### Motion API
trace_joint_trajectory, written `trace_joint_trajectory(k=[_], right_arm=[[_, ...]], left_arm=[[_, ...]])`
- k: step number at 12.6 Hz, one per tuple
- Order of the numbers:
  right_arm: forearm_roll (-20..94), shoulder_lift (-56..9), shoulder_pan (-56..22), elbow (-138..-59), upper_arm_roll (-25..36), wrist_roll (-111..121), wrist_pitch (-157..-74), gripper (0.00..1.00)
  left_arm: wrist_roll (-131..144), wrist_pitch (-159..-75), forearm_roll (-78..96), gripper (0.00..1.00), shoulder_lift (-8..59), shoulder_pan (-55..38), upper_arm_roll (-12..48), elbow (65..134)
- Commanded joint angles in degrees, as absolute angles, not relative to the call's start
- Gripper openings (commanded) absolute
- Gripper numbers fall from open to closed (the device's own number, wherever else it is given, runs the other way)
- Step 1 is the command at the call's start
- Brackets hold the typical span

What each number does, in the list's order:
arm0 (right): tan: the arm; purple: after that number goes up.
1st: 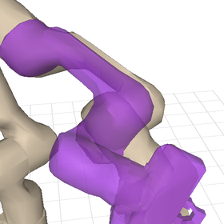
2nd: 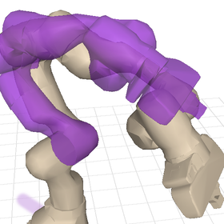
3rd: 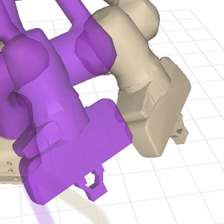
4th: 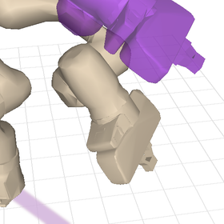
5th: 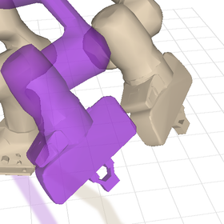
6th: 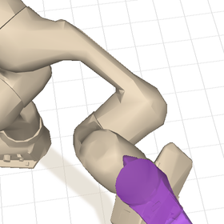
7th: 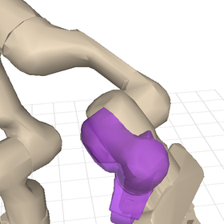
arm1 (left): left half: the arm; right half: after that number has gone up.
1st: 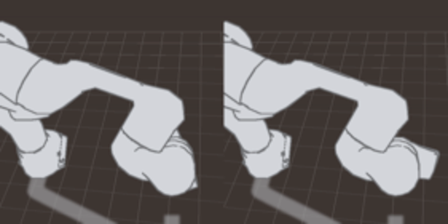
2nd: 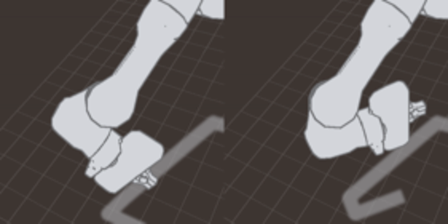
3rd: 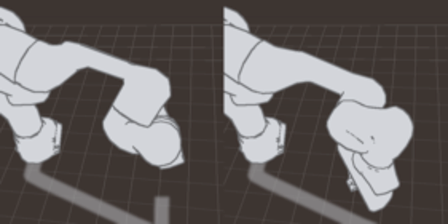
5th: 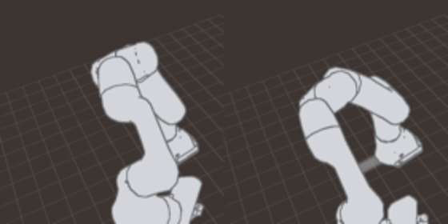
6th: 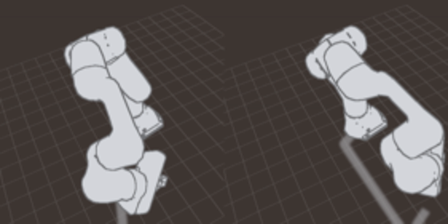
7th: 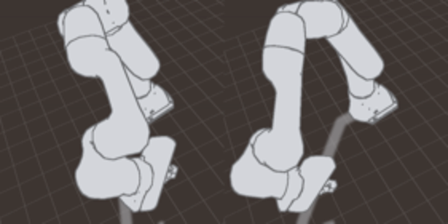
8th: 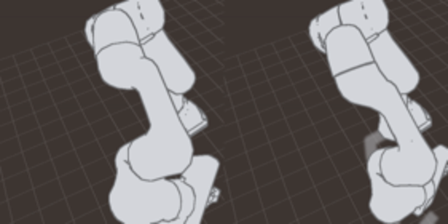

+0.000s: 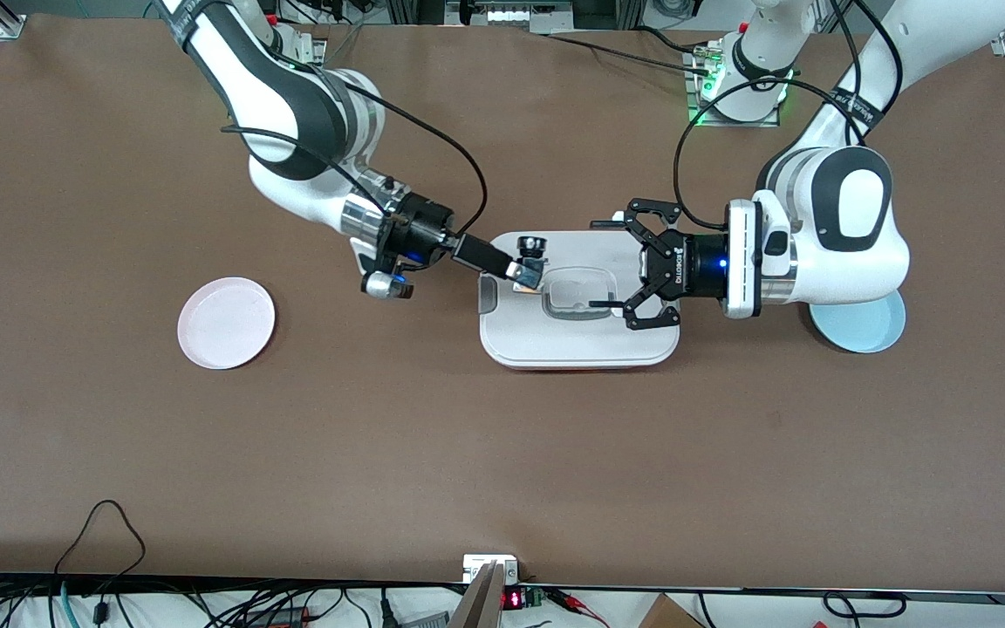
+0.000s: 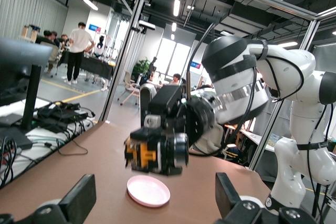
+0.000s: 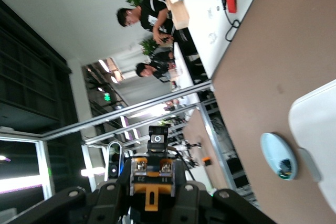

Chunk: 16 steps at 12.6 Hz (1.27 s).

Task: Transfer orange switch to right arm and place
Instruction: 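Lower the switch onto the white plate with the right gripper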

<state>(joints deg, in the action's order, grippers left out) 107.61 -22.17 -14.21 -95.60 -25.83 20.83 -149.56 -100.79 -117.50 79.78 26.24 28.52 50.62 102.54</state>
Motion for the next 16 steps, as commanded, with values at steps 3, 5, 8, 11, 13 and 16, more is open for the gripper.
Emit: trace_joint_trajectory(k=[3,5,8,11,13,16], right_arm=[[74.78,-11.79,-10.28,-105.81,-19.19,4.24,-135.66,0.00],[60.63,-10.90,-10.28,-106.17,-12.08,3.52,-126.35,0.00],[35.51,-10.02,-10.20,-106.00,-5.55,4.21,-117.97,0.00],[16.32,-10.54,-9.93,-107.22,-2.47,7.19,-116.19,0.00],[5.32,-10.81,-9.84,-111.24,0.08,8.26,-119.24,0.00],[0.18,-11.69,-9.58,-120.47,3.59,10.53,-132.23,0.00]], left_arm=[[-77.14,-116.02,65.16,1.00,19.70,30.06,50.89,99.68],[-65.80,-115.32,57.69,1.00,17.76,30.15,50.54,99.49],[-50.77,-110.41,43.21,1.00,17.75,30.15,50.36,95.90],[-39.93,-104.34,25.99,1.00,18.02,30.41,50.36,92.03],[-36.15,-98.47,18.06,1.00,17.93,31.02,50.19,88.96],[-29.20,-90.29,4.97,1.00,17.76,31.38,50.36,84.57]])
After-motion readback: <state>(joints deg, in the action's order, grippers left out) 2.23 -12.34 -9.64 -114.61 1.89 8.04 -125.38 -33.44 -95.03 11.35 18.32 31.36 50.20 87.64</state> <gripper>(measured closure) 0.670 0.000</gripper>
